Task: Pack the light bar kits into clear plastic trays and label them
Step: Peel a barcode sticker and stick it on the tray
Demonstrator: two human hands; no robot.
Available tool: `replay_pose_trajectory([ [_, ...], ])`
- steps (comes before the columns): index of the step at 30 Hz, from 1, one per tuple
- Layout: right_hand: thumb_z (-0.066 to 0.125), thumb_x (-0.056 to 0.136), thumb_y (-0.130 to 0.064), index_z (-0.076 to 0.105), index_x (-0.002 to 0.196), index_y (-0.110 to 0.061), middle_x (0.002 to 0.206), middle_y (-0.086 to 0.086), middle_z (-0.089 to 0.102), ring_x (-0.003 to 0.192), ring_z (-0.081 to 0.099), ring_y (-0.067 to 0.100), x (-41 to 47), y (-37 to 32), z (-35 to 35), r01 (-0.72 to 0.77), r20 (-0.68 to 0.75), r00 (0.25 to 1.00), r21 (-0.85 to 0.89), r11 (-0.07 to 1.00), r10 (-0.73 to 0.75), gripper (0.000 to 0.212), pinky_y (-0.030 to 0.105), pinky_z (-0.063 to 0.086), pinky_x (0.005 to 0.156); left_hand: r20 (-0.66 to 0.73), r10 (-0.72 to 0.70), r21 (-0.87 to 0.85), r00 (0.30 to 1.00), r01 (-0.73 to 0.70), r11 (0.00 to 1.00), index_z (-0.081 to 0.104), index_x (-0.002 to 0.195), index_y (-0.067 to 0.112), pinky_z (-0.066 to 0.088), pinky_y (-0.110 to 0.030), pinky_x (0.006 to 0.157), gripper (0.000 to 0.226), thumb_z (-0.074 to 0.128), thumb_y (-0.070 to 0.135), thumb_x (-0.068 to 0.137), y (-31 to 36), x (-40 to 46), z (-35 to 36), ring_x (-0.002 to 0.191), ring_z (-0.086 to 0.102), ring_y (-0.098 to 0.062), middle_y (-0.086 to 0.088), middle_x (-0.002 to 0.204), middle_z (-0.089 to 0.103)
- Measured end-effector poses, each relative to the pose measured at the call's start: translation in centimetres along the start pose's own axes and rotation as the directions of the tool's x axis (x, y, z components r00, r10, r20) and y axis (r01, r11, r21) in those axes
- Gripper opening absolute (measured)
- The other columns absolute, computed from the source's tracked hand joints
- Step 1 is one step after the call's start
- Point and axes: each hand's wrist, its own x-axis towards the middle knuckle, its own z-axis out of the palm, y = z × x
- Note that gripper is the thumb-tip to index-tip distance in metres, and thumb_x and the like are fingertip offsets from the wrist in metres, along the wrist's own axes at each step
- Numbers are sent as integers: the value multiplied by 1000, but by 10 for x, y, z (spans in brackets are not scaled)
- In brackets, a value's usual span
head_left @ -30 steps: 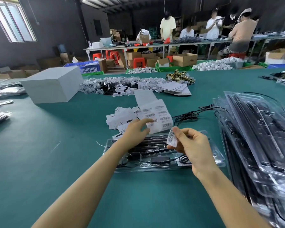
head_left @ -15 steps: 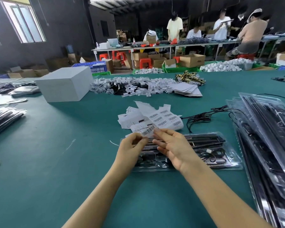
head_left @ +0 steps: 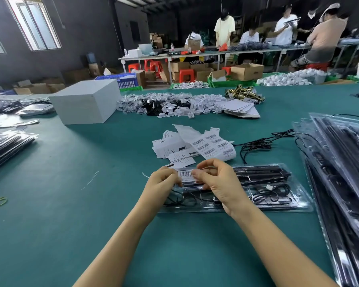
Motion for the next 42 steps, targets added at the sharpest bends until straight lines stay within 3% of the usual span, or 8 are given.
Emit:
replay_pose_trajectory([
  [4,73,81,-9,60,85,-16,78,2,67,68,63,6,2,0,-2,23,-54,998,-86,996,-28,15,14,45,57,-63,40,211,997,-26,977,74,75,18,40,-28,83,26,55,16,93,-6,3,2,90,55,-14,3,87,63],
  [10,72,83,-14,59,89,-17,86,3,67,82,63,16,5,-4,-11,-24,-174,985,-149,988,-3,15,24,48,73,-285,-14,408,958,134,903,63,93,24,42,-34,81,12,55,15,89,-29,15,-18,92,53,-27,0,81,58],
  [14,77,77,-18,61,84,-20,82,-1,68,80,64,13,-2,2,9,-30,-70,998,-309,951,9,18,23,51,71,-166,-233,201,958,264,943,59,91,21,44,-32,71,17,64,10,80,-37,17,-28,78,54,-24,-1,77,59],
  [21,74,76,-28,60,80,-25,74,-11,65,78,63,10,-7,12,33,-17,-56,998,-548,836,-17,15,34,53,78,-97,-283,63,954,289,955,63,94,18,37,-26,62,17,71,12,80,-40,19,-31,76,48,-19,-1,82,54],
  [28,74,75,-32,60,78,-27,74,-11,67,78,65,10,-5,14,35,-40,-40,999,-567,823,22,15,36,54,79,-98,-281,105,955,291,951,61,90,21,44,-36,81,16,74,19,80,-44,21,-30,114,48,-33,-4,92,57],
  [35,70,77,-31,57,78,-28,74,-13,64,78,62,9,-7,17,37,-12,-35,999,-631,775,-12,13,31,52,74,-88,-286,120,954,295,948,61,92,21,46,-41,89,18,75,22,80,-45,21,-30,117,47,-34,-7,100,59],
  [38,67,78,-33,55,79,-30,75,-14,62,81,60,10,-7,19,38,14,-34,998,-670,742,-50,13,28,49,71,-15,-306,123,952,305,944,61,93,22,44,-33,81,38,79,37,63,-39,18,-30,119,46,-32,-13,113,56],
  [42,63,80,-34,52,84,-29,82,-8,62,88,54,16,-8,23,41,63,-11,995,-724,686,-103,13,29,44,68,30,-297,213,954,284,935,58,93,27,43,-37,92,50,76,42,49,-37,17,-31,117,43,-29,-9,115,50],
])
